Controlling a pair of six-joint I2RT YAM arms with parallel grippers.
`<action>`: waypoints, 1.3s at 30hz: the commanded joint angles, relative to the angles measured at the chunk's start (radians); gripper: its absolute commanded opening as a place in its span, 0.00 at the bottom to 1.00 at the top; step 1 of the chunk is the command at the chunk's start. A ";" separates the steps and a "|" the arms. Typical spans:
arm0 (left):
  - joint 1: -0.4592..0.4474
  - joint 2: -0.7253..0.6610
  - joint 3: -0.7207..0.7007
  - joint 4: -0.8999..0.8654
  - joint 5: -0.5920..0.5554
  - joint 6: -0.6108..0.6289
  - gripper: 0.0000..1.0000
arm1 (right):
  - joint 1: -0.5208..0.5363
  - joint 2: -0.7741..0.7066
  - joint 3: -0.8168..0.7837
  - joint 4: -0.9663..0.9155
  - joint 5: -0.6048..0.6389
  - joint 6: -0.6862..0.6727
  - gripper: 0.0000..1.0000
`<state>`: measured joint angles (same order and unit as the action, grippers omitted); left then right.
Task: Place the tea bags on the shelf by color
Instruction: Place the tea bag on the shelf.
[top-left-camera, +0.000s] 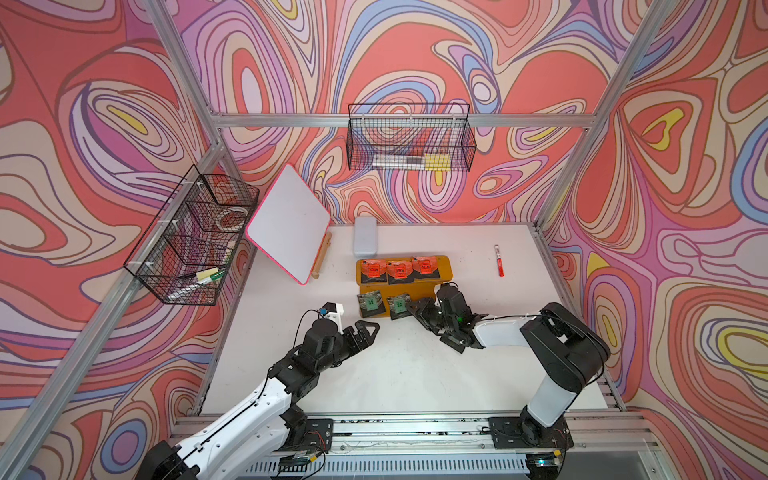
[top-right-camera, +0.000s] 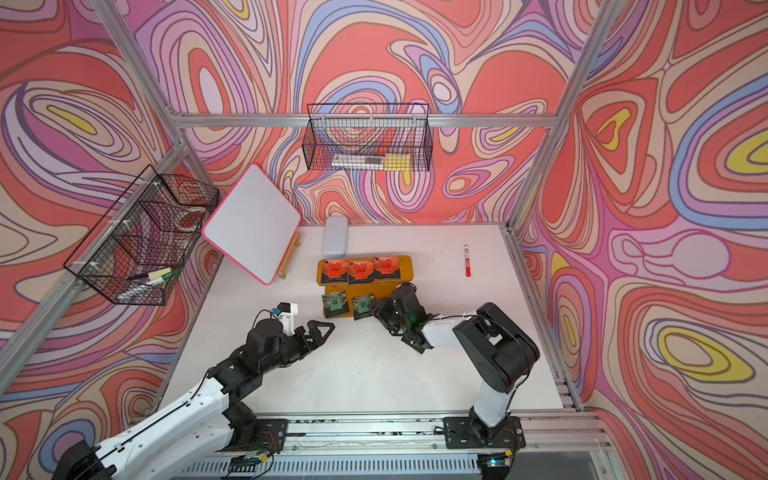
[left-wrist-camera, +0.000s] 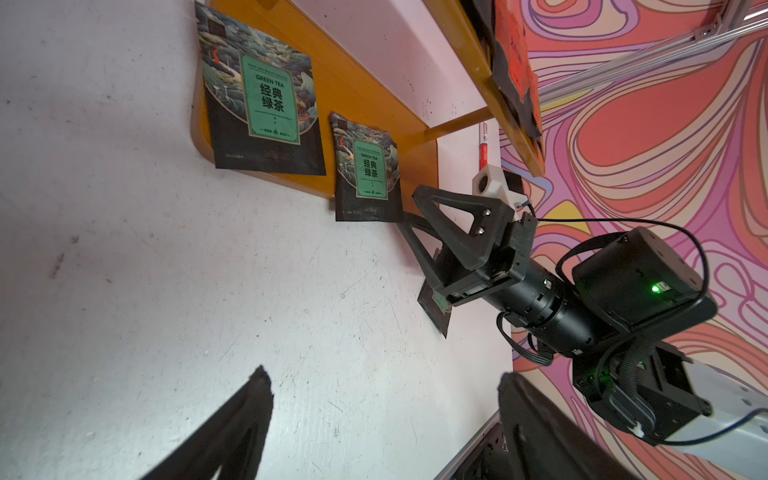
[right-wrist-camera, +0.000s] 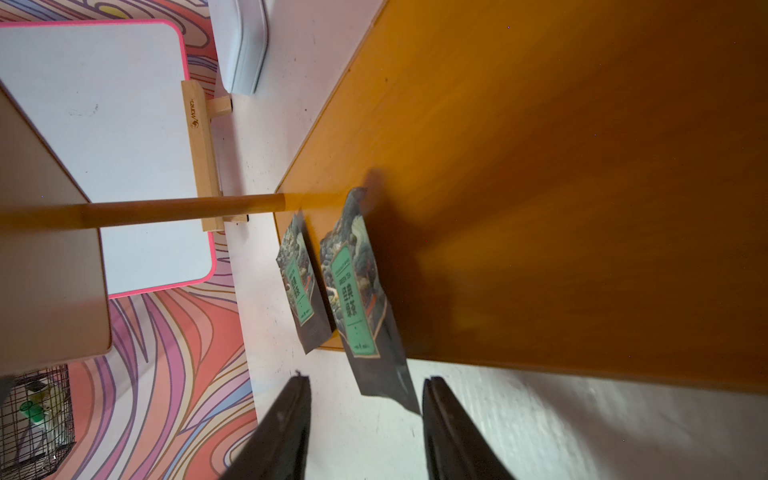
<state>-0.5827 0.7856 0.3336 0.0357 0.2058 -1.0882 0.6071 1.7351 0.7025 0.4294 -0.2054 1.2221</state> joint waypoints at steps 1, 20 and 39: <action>0.004 -0.003 -0.001 -0.008 -0.008 0.015 0.89 | -0.005 -0.018 0.005 -0.078 0.029 -0.014 0.46; 0.004 0.002 0.012 -0.019 -0.013 0.024 0.89 | -0.005 -0.068 -0.021 -0.155 0.045 -0.030 0.49; 0.004 -0.002 0.010 -0.020 -0.014 0.024 0.89 | 0.032 0.009 -0.007 -0.095 -0.048 -0.013 0.48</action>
<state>-0.5827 0.7944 0.3336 0.0357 0.2054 -1.0878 0.6300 1.7176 0.6792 0.3149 -0.2447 1.2110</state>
